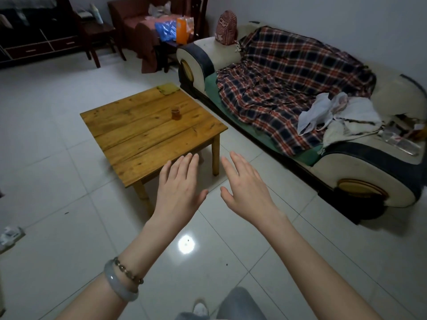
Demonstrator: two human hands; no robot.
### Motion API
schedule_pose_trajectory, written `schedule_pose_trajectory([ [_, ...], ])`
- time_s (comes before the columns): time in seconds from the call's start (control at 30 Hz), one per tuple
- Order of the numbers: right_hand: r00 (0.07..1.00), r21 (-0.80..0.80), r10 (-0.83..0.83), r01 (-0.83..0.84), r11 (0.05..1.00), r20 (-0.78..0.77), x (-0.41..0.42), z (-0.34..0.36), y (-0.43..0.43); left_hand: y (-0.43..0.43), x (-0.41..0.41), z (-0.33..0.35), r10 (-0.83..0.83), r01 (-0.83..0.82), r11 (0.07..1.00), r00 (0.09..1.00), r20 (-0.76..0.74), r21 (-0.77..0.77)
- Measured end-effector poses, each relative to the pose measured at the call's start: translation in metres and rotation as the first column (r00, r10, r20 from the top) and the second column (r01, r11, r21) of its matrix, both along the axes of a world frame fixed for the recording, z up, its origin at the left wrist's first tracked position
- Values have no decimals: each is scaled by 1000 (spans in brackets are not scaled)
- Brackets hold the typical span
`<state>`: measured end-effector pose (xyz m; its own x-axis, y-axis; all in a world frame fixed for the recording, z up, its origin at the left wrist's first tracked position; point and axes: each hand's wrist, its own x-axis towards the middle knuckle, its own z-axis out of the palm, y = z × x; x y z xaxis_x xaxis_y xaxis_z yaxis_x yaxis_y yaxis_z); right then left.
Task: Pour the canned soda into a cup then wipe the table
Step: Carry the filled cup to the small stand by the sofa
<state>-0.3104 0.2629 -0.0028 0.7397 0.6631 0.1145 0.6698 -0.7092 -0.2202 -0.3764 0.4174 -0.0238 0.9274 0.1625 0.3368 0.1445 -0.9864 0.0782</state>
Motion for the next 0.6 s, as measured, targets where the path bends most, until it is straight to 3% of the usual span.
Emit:
schedule_pose_trajectory([
  [0.6, 950, 8, 310, -310, 951, -25, 317, -18, 70, 46, 271, -15, 288, -287, 957, 957, -43, 34],
])
